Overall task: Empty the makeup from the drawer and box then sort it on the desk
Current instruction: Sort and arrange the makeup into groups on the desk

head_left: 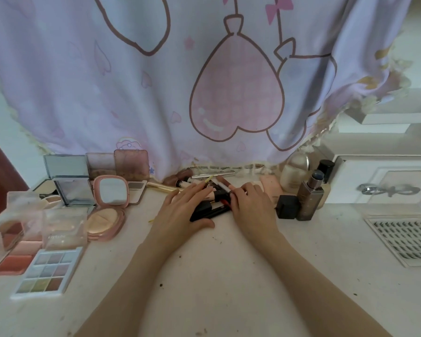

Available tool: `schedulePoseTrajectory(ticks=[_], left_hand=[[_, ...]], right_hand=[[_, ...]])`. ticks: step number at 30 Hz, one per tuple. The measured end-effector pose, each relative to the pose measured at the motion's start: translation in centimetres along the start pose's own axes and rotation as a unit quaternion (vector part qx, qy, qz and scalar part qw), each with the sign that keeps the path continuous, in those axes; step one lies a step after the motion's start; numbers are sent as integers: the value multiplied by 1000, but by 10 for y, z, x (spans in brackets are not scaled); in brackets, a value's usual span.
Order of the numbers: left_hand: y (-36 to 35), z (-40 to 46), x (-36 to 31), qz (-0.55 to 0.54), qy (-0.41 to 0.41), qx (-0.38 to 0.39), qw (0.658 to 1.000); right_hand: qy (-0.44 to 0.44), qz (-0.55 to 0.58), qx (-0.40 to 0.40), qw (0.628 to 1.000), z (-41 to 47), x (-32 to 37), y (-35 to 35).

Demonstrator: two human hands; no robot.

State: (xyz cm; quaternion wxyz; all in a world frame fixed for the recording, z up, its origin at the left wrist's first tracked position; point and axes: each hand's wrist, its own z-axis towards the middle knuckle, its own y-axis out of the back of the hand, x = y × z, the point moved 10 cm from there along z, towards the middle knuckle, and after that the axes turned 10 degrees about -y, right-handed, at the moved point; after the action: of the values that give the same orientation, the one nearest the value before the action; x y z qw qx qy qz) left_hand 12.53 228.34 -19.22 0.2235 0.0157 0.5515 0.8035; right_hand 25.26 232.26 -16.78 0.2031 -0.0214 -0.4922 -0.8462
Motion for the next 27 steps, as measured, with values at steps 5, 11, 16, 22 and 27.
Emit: schedulePoseTrajectory(ticks=[5,11,16,22,27], left_hand=[[10,-10,8,-31,36,-20,999],[22,-30,22,-12,80,-38,996],[10,-29,19,-18,82,-9,996],[13,-28,18,-30,86,-34,995],[20,-30,18,-21,98,-74,992]], right_hand=[[22,-30,8,999,-3,2,0],[51,-6,93,994,-5,11,-11],[62,-12,124,990,2,21,-23],[52,-2,136,989,12,23,-25],[-54,248,150,955,10,9,8]])
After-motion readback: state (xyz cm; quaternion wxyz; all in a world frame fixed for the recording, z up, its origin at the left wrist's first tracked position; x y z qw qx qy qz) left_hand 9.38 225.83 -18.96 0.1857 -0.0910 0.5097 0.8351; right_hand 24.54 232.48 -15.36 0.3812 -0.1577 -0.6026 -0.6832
